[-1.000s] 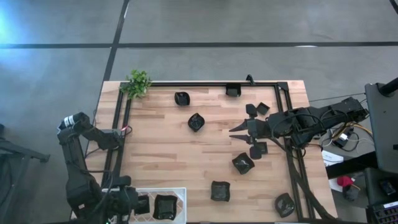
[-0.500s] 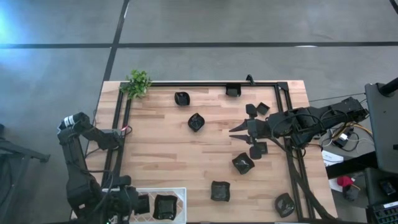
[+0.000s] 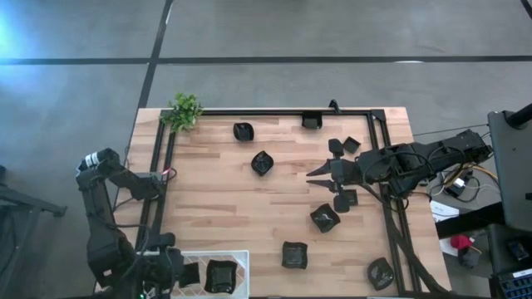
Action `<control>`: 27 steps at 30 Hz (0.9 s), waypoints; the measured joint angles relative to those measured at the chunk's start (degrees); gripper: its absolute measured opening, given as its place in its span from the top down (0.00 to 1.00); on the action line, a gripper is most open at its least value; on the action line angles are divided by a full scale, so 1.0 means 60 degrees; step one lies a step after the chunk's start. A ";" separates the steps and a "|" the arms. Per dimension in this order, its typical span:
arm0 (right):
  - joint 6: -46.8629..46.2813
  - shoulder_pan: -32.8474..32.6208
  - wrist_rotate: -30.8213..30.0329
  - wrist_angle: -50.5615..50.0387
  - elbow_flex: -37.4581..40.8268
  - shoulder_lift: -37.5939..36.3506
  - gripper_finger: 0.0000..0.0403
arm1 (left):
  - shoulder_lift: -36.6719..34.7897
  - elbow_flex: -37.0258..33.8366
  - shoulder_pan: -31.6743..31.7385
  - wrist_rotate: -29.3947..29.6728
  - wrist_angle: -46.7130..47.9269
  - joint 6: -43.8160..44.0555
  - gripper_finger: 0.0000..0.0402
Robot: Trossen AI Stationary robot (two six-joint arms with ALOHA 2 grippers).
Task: Pick & Place Mini shaped plates
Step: Stack the black distorted square plate on top of the other black distorted square plate on the shelf
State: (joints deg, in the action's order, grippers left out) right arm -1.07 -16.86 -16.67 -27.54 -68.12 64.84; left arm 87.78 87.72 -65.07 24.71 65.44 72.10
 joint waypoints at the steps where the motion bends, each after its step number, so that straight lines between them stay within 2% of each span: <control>1: -0.0002 0.0000 0.0000 -0.0001 0.0000 0.0000 0.83 | -0.0050 0.0000 0.0006 0.0242 0.0057 -0.0055 0.81; 7: -0.0215 0.0004 0.0004 0.0002 0.0000 0.0000 0.82 | -0.0307 0.0000 0.0361 0.1384 0.0799 -0.0343 0.81; 13: -0.0539 0.0004 0.0004 -0.0023 0.0008 0.0000 0.83 | -0.0378 0.0000 0.1276 0.2332 0.1744 -0.0579 0.81; 22: -0.0803 0.0004 0.0004 -0.0172 0.0102 -0.0004 0.83 | -0.0381 0.0000 0.3263 0.2643 0.2035 -0.1432 0.81; 27: -0.1476 0.0004 0.0005 -0.0658 0.0153 -0.0007 0.82 | -0.0374 0.0000 0.4232 0.2788 0.2035 -0.1556 0.81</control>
State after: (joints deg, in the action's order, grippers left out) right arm -9.93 -16.84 -16.63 -31.49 -67.20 64.80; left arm 85.54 87.72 -39.68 41.44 77.65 62.76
